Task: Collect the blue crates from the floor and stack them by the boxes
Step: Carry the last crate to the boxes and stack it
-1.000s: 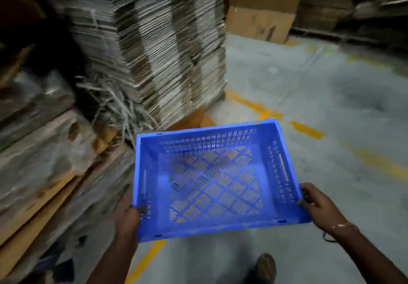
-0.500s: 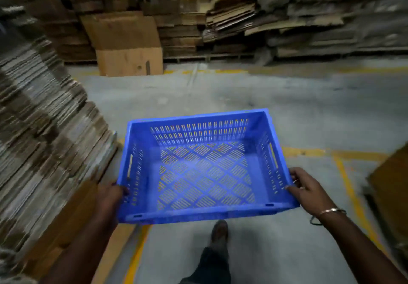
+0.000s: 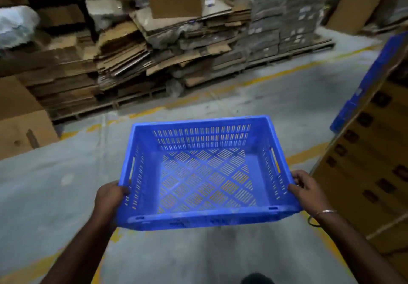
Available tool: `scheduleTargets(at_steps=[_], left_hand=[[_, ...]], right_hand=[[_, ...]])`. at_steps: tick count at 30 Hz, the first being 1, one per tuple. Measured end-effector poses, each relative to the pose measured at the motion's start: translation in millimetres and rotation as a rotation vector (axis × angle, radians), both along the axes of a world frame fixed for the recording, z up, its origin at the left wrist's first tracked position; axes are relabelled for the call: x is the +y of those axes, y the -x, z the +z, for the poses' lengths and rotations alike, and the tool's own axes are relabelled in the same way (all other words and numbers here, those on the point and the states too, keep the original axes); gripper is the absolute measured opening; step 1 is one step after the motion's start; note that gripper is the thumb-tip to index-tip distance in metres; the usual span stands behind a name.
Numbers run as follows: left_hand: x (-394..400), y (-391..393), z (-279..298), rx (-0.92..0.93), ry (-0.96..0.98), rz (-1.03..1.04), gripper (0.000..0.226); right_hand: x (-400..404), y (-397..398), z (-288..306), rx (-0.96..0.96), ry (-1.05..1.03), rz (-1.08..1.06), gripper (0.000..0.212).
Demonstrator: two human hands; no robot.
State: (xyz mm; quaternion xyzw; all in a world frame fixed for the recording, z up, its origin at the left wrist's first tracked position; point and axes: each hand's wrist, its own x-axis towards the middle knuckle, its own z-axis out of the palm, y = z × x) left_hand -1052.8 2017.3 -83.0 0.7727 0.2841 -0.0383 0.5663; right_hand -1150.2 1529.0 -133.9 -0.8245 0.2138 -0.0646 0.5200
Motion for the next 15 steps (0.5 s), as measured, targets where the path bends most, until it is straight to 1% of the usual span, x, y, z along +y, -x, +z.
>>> scheduleTargets(at_steps=[2, 3, 5, 7, 9, 13, 15], left_hand=[[-40, -64, 9, -0.007, 0.031, -0.041, 0.033], [-56, -98, 7, -0.02, 0.033, -0.063, 0.034], [-95, -160, 5, -0.004, 0.044, -0.102, 0.032], [-134, -212, 3, -0.014, 0.04, -0.128, 0.028], [-174, -257, 5, -0.03, 0.037, -0.147, 0.03], [-248, -351, 22, -0.034, 0.043, -0.229, 0.027], [-279, -397, 31, -0.043, 0.014, -0.231, 0.026]], right_hand=[[-27, -37, 2, -0.012, -0.03, -0.054, 0.045], [-41, -56, 0, -0.011, -0.037, -0.087, 0.05], [-71, -92, -4, -0.005, -0.038, -0.166, 0.046], [-101, -125, -9, -0.001, -0.014, -0.202, 0.036], [-133, -162, -14, -0.006, 0.016, -0.215, 0.026], [-195, -246, 1, -0.014, 0.01, -0.281, 0.04], [-218, -284, 8, -0.002, 0.015, -0.31, 0.042]])
